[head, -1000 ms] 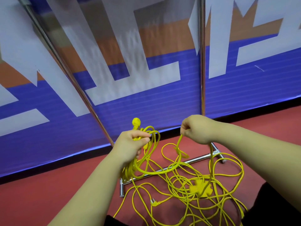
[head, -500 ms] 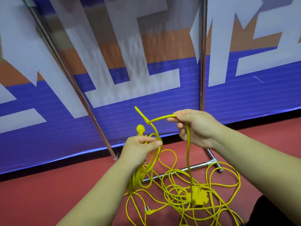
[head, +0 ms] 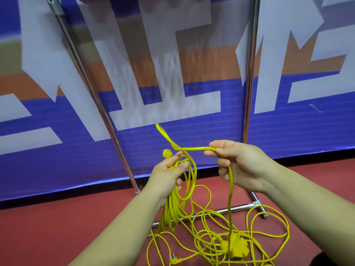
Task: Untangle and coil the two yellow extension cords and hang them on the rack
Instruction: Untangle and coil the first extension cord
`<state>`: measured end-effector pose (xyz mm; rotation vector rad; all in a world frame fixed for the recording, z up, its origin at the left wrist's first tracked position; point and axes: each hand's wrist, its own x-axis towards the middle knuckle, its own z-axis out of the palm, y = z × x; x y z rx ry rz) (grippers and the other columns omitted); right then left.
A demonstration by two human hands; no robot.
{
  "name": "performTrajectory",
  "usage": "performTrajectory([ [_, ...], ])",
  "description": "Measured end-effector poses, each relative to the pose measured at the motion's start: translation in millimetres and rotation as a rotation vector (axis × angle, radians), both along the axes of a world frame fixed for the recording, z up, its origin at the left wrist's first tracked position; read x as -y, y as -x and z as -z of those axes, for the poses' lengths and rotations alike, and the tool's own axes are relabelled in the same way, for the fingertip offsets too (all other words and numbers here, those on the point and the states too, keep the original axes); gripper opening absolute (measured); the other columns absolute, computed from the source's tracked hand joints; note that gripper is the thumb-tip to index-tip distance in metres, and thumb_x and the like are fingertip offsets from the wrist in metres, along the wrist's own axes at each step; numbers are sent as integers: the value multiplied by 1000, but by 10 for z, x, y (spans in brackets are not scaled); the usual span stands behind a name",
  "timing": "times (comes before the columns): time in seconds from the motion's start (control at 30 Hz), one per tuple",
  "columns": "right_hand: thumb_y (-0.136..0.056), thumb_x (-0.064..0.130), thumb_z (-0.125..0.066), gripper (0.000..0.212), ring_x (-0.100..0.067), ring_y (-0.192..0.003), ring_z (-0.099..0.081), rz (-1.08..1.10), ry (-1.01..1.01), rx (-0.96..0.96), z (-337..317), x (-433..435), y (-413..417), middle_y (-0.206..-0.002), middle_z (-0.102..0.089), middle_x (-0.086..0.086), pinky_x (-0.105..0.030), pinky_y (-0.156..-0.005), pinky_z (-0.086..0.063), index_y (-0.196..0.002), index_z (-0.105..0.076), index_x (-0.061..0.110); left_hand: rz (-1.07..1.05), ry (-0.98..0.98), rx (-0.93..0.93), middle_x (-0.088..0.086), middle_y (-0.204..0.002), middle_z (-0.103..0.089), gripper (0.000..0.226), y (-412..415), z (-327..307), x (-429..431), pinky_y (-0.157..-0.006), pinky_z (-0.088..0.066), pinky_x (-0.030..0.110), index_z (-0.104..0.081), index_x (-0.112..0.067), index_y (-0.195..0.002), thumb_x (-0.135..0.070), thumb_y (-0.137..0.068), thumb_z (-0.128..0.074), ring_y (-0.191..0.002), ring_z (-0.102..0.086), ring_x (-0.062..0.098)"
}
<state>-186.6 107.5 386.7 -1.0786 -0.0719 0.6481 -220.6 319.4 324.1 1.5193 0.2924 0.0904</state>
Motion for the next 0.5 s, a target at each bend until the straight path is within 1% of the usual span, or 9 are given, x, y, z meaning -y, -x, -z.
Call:
performTrajectory([
  [0.1, -99, 3, -46, 21, -6, -45, -41, -20, -5, -24, -6, -32, 22, -96, -75, -7, -25, -58, -29, -105, -63, 12, 38, 73, -15, -2, -63, -50, 37, -14, -54, 21, -41, -38, 24, -61, -26, -128, -19, -93, -70, -46, -40, 12],
  [0.17, -98, 3, -45, 20, -5, -44, -40, -26, -10, -36, -7, -48, 32, -93, -74, -6, -25, -57, -28, -105, -63, 12, 46, 127, -10, -3, -64, -50, 37, -29, -102, 30, -39, -38, 23, -61, -23, -130, -18, -94, -68, -44, -40, 9],
  [0.2, -98, 3, -45, 21, -5, -44, -39, -28, -5, -41, -9, -54, 36, -92, -74, -5, -25, -56, -28, -105, -62, 11, 61, 147, -2, -4, -63, -50, 37, -35, -127, 33, -39, -38, 22, -61, -24, -131, -18, -95, -67, -43, -39, 8],
  [0.27, -98, 3, -45, 21, -4, -44, -39, -41, -4, -54, -4, -54, 44, -91, -75, -3, -25, -56, -27, -104, -64, 12, 102, 174, 16, -5, -64, -46, 35, -40, -165, 37, -38, -38, 20, -63, -32, -130, -18, -98, -62, -43, -38, 6],
  [0.33, -98, 3, -45, 26, -4, -45, -38, -62, -18, -66, 4, -45, 50, -90, -74, -3, -24, -56, -27, -97, -70, 12, 124, 170, 30, -2, -66, -44, 31, -42, -199, 46, -38, -38, 20, -65, -33, -127, -19, -100, -59, -44, -38, 6],
  [0.4, -97, 3, -44, 37, -5, -46, -41, -70, -20, -65, 22, -29, 39, -87, -73, -4, -22, -55, -29, -84, -77, 14, 107, 143, 42, 0, -67, -43, 22, -54, -212, 41, -39, -37, 21, -71, -27, -118, -20, -101, -58, -45, -38, 7],
  [0.43, -97, 3, -45, 36, -6, -48, -42, -60, -12, -60, 28, -16, 30, -88, -73, -5, -21, -55, -32, -84, -77, 14, 88, 126, 45, 0, -67, -43, 18, -59, -215, 30, -38, -37, 22, -73, -24, -112, -21, -101, -59, -45, -38, 8],
  [0.5, -95, 5, -50, 22, -9, -52, -44, -29, 41, -20, 40, 33, -7, -88, -72, -7, -24, -57, -34, -92, -70, 13, 50, 67, 41, 1, -66, -42, 13, -61, -217, -10, -38, -36, 22, -71, -19, -105, -21, -101, -59, -44, -38, 9],
])
